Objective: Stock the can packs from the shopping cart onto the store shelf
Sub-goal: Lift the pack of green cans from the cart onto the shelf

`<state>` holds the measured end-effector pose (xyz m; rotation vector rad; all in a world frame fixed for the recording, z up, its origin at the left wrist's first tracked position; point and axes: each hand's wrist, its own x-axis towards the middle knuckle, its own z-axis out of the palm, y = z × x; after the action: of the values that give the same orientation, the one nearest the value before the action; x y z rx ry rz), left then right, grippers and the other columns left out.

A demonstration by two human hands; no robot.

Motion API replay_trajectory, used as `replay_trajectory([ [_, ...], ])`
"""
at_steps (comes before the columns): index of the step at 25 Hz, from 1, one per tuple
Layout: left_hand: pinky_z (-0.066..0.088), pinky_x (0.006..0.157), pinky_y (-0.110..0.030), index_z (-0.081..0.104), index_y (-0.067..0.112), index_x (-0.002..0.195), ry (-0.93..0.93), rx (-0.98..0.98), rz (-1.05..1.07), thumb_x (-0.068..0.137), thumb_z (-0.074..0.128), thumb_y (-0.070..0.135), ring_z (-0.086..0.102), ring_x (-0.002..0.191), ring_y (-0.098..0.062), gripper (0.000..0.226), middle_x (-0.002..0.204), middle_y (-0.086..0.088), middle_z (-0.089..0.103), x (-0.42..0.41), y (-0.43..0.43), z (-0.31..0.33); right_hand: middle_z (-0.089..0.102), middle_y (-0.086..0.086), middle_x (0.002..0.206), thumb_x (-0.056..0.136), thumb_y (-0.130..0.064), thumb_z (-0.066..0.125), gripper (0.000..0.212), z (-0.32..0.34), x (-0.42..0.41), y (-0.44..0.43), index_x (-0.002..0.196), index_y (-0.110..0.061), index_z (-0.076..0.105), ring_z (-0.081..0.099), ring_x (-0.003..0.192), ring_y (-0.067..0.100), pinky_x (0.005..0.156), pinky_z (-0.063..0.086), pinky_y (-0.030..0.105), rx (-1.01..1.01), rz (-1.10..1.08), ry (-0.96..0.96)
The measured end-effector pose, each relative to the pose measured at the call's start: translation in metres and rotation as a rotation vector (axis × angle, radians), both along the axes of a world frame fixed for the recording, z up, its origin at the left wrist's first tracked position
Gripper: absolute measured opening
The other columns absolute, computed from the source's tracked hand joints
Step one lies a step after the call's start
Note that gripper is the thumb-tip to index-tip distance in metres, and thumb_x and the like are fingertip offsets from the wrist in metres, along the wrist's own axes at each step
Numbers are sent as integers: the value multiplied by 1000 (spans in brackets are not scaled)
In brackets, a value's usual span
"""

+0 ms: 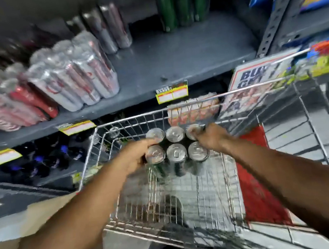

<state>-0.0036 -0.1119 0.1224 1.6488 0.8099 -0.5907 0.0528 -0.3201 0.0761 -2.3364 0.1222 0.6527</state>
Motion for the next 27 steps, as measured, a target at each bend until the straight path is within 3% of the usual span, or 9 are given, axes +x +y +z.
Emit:
replay_trajectory([
  [3, 43, 36, -15, 65, 12, 100, -140, -124, 83, 87, 62, 26, 61, 41, -8, 19, 68, -4, 68, 16, -1, 56, 64, 24, 120, 85, -62, 41, 67, 55, 29, -2, 112, -3, 60, 60, 110, 39, 82, 46, 36, -15, 53, -220],
  [5, 49, 43, -16, 65, 14, 89, -273, -158, 99, 87, 62, 29, 62, 42, -6, 15, 57, 2, 69, 28, 3, 100, 68, 21, 109, 78, -66, 47, 58, 109, 55, -1, 91, -11, 60, 63, 104, 37, 72, 41, 34, 63, 17, -355],
  [8, 51, 52, -21, 65, 20, 82, -432, -149, 144, 84, 64, 35, 66, 50, -5, 15, 58, 9, 71, 63, 9, 149, 65, 6, 90, 61, -75, 54, 68, 177, 102, 5, 90, -14, 59, 62, 85, 27, 60, 39, 32, 158, -105, -420],
  [15, 49, 76, -32, 52, 16, 126, -506, -39, 305, 70, 69, 38, 63, 94, -18, 63, 115, -1, 65, 155, 19, 149, 65, 6, 69, 66, -42, 74, 36, 185, 188, 44, 80, -10, 62, 65, 64, 22, 58, 51, 31, 441, -333, -377],
  [17, 49, 92, -40, 54, 15, 120, -497, 1, 345, 66, 70, 37, 62, 100, -22, 60, 116, -3, 65, 173, 21, 133, 60, 3, 63, 69, -38, 74, 30, 170, 205, 52, 71, -11, 61, 62, 62, 22, 54, 44, 27, 393, -355, -358],
  [20, 51, 86, -37, 60, 22, 82, -541, 85, 373, 64, 71, 32, 63, 90, -22, 24, 95, 1, 69, 187, 23, 112, 56, -1, 61, 76, -43, 66, 32, 152, 213, 58, 62, -17, 55, 59, 70, 25, 54, 39, 28, 281, -338, -374],
  [22, 50, 75, -31, 62, 23, 69, -596, 125, 310, 61, 73, 39, 64, 82, -17, 21, 78, 9, 68, 185, 26, 97, 61, -4, 72, 76, -51, 62, 30, 140, 209, 58, 72, -22, 59, 63, 83, 25, 68, 46, 32, 351, -335, -434],
  [24, 49, 64, -21, 70, 32, 72, -693, 120, 180, 58, 76, 50, 67, 75, -3, 24, 70, 17, 71, 172, 28, 80, 60, -9, 104, 68, -65, 61, 61, 124, 192, 49, 112, -22, 57, 58, 102, 18, 83, 43, 34, 512, -298, -435],
  [27, 45, 70, -17, 63, 34, 101, -678, 220, 10, 54, 82, 49, 65, 86, -2, 53, 95, 17, 71, 153, 29, 47, 46, -17, 122, 62, -57, 74, 89, 86, 162, 28, 136, -32, 31, 47, 114, 6, 90, 35, 25, 486, -64, -532],
])
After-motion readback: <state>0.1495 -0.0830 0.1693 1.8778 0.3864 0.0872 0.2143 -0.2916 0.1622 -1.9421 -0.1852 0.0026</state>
